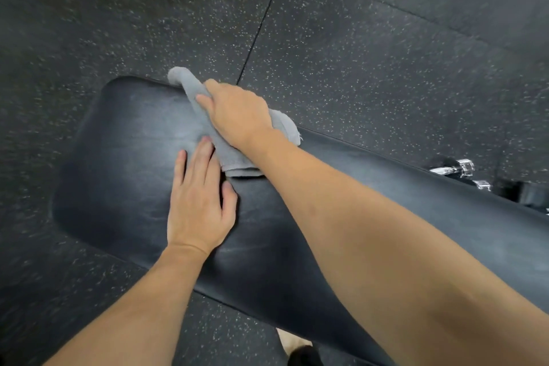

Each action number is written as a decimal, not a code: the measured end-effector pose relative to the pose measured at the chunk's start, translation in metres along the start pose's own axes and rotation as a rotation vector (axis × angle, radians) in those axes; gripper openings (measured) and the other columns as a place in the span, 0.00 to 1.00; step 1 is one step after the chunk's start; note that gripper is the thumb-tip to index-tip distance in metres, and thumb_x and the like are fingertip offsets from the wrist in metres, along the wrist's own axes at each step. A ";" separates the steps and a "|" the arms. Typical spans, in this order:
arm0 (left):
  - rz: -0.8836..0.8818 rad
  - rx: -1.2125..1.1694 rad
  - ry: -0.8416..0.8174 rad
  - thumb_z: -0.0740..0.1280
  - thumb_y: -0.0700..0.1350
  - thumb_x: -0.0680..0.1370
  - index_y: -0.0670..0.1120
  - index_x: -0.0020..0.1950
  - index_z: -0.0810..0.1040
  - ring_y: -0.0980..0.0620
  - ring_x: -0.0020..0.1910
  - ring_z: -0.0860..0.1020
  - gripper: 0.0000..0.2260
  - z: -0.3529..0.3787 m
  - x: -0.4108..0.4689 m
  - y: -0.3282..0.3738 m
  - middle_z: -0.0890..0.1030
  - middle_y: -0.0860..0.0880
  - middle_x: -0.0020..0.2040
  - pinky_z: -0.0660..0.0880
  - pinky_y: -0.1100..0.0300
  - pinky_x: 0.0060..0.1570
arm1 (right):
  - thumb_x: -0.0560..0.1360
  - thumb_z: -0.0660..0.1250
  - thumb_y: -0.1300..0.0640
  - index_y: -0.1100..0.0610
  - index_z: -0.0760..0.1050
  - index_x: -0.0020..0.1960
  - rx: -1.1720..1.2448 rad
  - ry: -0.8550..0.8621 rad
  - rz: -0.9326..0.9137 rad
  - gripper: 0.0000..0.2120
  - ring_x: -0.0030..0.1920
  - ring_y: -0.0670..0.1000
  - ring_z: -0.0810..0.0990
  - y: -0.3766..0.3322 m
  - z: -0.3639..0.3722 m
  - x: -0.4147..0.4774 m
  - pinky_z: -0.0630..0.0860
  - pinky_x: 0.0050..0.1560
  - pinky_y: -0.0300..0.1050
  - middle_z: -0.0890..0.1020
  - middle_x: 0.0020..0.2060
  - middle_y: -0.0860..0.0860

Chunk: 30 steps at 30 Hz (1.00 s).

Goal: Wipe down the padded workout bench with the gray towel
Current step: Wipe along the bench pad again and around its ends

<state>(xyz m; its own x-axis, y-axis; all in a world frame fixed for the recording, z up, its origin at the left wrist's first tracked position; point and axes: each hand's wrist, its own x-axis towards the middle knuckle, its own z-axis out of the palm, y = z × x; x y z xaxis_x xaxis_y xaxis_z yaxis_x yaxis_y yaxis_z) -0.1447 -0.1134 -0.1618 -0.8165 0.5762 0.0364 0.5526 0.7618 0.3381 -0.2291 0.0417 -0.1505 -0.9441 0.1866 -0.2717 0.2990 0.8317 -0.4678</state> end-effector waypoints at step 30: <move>0.036 0.134 -0.303 0.49 0.53 0.86 0.44 0.84 0.50 0.41 0.84 0.47 0.28 0.062 -0.086 0.229 0.48 0.44 0.85 0.49 0.35 0.80 | 0.86 0.50 0.51 0.52 0.60 0.81 -0.115 0.363 0.625 0.23 0.82 0.54 0.56 0.252 -0.009 -0.438 0.57 0.80 0.59 0.59 0.82 0.49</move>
<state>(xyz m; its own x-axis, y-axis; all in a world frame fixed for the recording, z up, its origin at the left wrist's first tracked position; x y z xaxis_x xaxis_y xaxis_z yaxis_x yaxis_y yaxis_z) 0.0630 0.0299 -0.1454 -0.7205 0.6497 -0.2424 0.6135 0.7602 0.2140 0.2586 0.1739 -0.1416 -0.5944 0.7892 -0.1542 0.7994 0.5590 -0.2203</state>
